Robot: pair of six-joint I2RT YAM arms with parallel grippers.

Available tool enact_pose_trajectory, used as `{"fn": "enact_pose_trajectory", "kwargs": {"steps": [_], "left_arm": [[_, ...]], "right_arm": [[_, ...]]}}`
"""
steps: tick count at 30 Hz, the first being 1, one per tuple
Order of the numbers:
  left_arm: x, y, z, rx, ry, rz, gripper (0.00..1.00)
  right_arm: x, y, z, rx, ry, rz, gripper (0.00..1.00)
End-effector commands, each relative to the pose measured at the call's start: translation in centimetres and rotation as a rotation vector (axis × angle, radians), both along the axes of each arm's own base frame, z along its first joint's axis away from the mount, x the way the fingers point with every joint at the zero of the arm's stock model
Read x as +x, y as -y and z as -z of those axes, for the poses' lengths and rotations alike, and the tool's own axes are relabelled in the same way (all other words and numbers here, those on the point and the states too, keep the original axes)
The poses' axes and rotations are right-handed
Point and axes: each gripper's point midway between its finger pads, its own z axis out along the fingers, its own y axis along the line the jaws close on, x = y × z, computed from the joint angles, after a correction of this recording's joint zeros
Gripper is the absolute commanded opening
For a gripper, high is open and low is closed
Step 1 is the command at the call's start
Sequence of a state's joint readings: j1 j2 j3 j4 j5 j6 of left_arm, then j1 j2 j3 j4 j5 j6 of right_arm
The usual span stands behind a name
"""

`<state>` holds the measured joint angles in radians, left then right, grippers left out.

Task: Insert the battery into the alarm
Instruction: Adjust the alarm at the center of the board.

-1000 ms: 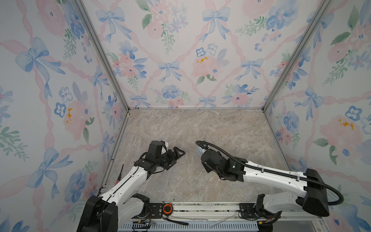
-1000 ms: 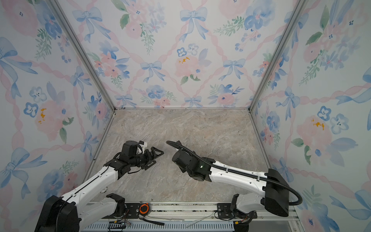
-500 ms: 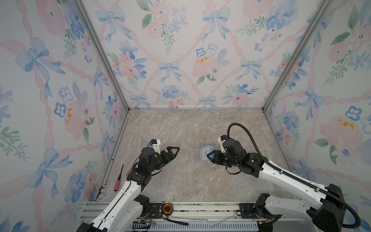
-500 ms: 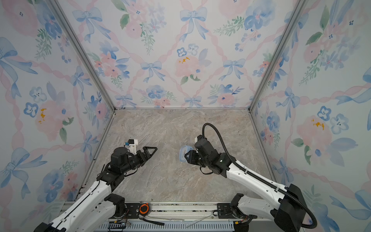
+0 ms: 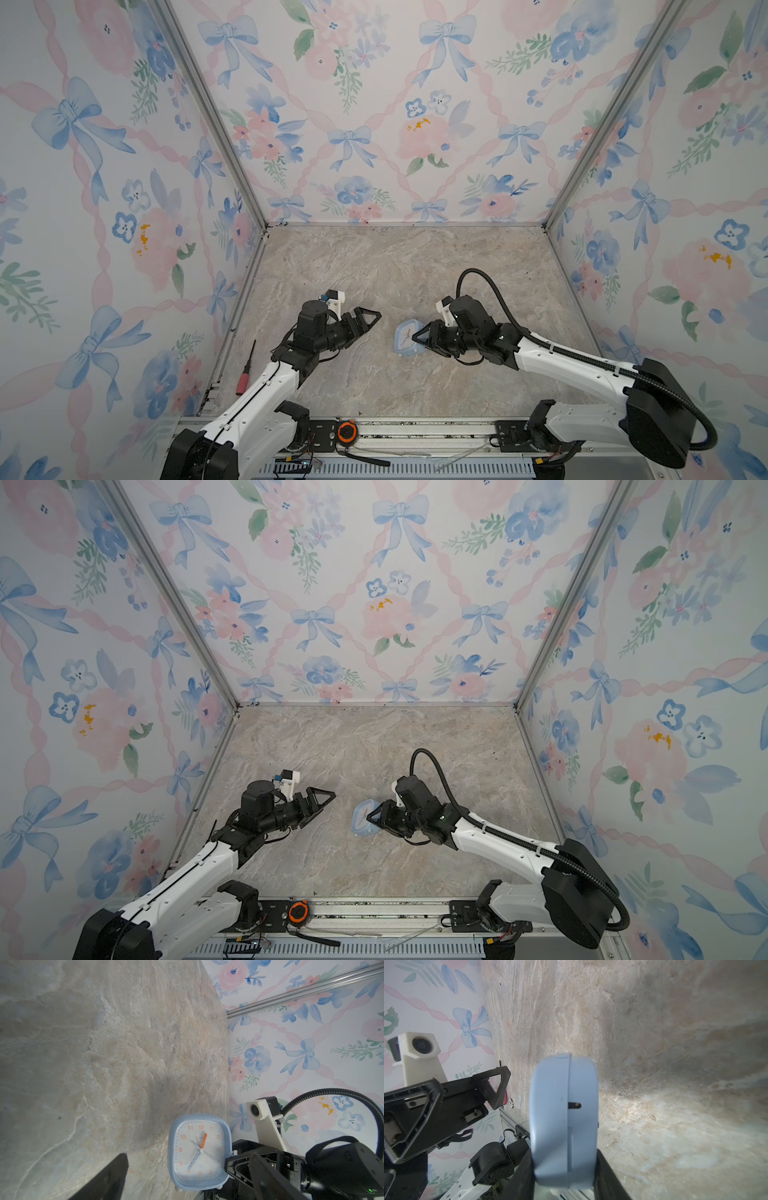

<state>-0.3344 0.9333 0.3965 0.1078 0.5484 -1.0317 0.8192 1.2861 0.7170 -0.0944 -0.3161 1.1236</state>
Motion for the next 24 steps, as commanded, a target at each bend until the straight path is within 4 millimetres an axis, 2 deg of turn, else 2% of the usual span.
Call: {"fn": "enact_pose_trajectory", "kwargs": {"steps": [1, 7, 15, 21, 24], "left_arm": [[-0.3, 0.5, 0.1, 0.005, 0.015, 0.03, 0.93], [-0.8, 0.5, 1.5, 0.017, -0.015, 0.038, 0.92], [-1.1, 0.4, 2.0, 0.025, -0.019, 0.039, 0.92], [-1.2, 0.3, 2.8, 0.036, -0.039, 0.035, 0.91], [-1.2, 0.2, 3.1, 0.039, -0.041, 0.032, 0.91]], "right_arm": [[0.2, -1.3, -0.2, 0.061, 0.002, -0.014, 0.0], [0.5, -1.9, 2.2, 0.037, -0.018, -0.027, 0.0], [0.6, -2.9, 4.3, 0.033, -0.052, -0.066, 0.0], [1.0, -2.3, 6.0, 0.016, -0.083, -0.079, 0.0], [1.2, -1.8, 6.9, 0.007, -0.102, -0.084, 0.07]]}}
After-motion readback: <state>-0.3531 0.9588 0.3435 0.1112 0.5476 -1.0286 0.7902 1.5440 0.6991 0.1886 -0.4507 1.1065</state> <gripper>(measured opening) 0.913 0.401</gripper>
